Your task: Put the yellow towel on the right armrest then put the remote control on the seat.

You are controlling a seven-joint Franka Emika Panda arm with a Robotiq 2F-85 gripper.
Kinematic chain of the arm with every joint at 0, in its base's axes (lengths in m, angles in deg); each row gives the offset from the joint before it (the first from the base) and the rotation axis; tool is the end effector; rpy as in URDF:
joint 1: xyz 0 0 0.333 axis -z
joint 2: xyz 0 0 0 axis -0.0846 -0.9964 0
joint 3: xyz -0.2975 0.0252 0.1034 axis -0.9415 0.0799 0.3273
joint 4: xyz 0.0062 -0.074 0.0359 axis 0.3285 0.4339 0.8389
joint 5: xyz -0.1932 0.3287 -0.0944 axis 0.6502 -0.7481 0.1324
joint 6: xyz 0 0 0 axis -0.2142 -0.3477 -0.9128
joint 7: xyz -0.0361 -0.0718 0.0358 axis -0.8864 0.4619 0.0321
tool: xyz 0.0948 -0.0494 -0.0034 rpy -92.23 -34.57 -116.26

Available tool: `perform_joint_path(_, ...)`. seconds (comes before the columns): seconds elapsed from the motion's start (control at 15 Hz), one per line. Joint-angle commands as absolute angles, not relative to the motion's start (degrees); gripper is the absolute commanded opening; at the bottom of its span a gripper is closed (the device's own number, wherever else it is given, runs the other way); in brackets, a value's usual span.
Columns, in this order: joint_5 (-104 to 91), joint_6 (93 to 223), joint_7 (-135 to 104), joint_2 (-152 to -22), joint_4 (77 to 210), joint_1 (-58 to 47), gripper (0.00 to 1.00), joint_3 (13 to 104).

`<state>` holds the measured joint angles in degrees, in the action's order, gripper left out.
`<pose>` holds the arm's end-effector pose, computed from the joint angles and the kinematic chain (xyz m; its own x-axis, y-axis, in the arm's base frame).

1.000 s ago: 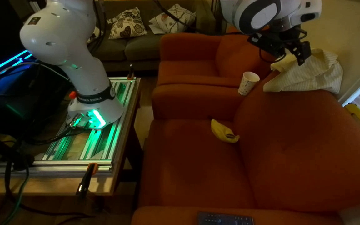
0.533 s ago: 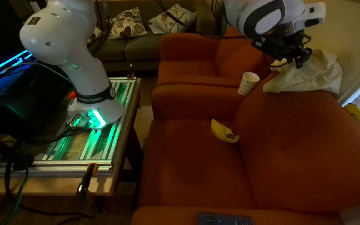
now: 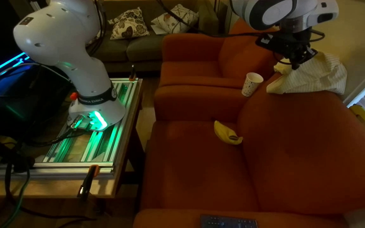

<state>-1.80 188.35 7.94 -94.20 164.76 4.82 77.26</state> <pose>0.6485 0.0521 0.3207 0.7696 0.4413 0.4615 0.4261 -0.8932 0.1435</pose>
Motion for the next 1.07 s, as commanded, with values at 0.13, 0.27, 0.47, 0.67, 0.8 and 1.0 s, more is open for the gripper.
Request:
perform_joint_path(0.13, -10.1, 181.7, 20.6, -86.5, 170.6, 15.3, 0.02, 85.3)
perform_joint_path(0.27, -15.1, 179.3, 26.3, -84.4, 171.5, 14.4, 0.01, 83.7)
perform_joint_path(0.47, -18.1, 174.8, 30.3, -81.0, 172.9, 12.6, 0.02, 80.0)
perform_joint_path(0.67, -17.0, 169.3, 31.3, -77.2, 174.9, 9.9, 0.02, 74.8)
perform_joint_path(0.8, -15.5, 166.3, 31.2, -74.5, 176.7, 8.1, 0.01, 71.2)
perform_joint_path(1.0, -14.6, 163.6, 30.9, -71.2, 178.8, 5.9, 0.01, 66.8)
